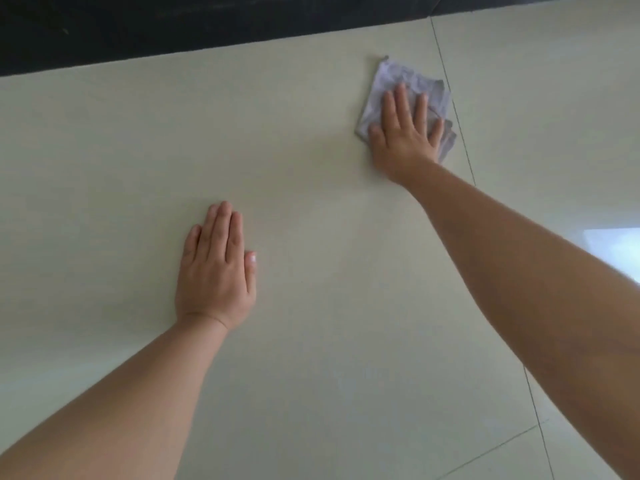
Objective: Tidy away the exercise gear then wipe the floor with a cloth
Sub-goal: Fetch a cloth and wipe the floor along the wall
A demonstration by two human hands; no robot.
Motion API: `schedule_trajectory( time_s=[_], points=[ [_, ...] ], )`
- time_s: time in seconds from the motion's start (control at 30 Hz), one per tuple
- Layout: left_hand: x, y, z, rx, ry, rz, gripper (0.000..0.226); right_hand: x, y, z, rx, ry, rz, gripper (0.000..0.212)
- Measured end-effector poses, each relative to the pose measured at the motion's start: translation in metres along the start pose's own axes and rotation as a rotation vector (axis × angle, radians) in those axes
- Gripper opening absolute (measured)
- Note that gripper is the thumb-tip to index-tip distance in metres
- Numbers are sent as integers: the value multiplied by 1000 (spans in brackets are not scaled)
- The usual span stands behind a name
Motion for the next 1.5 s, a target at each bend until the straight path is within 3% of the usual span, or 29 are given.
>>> schedule_trajectory(
  time_s=[0.13, 0.23, 0.3, 0.53, 0.67, 0.73, 0.8, 0.87, 1.07, 1.2, 1.37, 1.4, 1.5],
  points=[
    [-2, -2, -1, 39, 11, -4, 55, 56, 43, 64, 19, -303, 95, 56],
    [-2, -2, 0, 69, 8, -9, 57, 56, 81, 149, -107, -512, 168, 55],
    [-1, -2, 1, 71, 6, 9, 57, 38, 112, 200, -70, -588, 178, 48],
    [-3, -5, 5, 157, -50, 118, 67, -86, 140, 289, 75, -611, 353, 53],
    [-2, -5, 8, 199, -38, 148, 78, -77, 112, 279, 283, -623, 433, 61],
    [-3, -6, 10, 211, -29, 151, 73, -63, 98, 281, 374, -613, 585, 55],
    [-3, -7, 10, 213, -34, 163, 67, -59, 107, 290, 401, -727, 650, 58],
    [-3, -8, 12, 214, -36, 176, 67, -62, 109, 294, 465, -602, 596, 68],
    [-6, -9, 14, 203, -84, 118, 54, -91, 136, 298, 226, -534, 467, 58],
    [-31, -24, 21, 211, -91, 85, 58, -126, 139, 298, 244, -356, 413, 67],
    [-123, -30, 23, 318, 240, -40, 60, -242, 112, 306, 289, 82, 198, 125],
    [-137, -29, 22, 331, 268, -55, 61, -261, 104, 302, 267, 178, 136, 123],
    [-165, -19, 19, 389, 224, -77, 62, -279, 77, 243, 168, 308, -27, 79]
  ],
)
Point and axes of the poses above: each hand's wrist, its own z-axis away from the middle knuckle, its own y-axis out of the palm, x = y × z, the point moved 7 cm from there along -z, towards the middle knuckle, and after that the axes turned 3 degrees about -z, right-handed, at the moved point
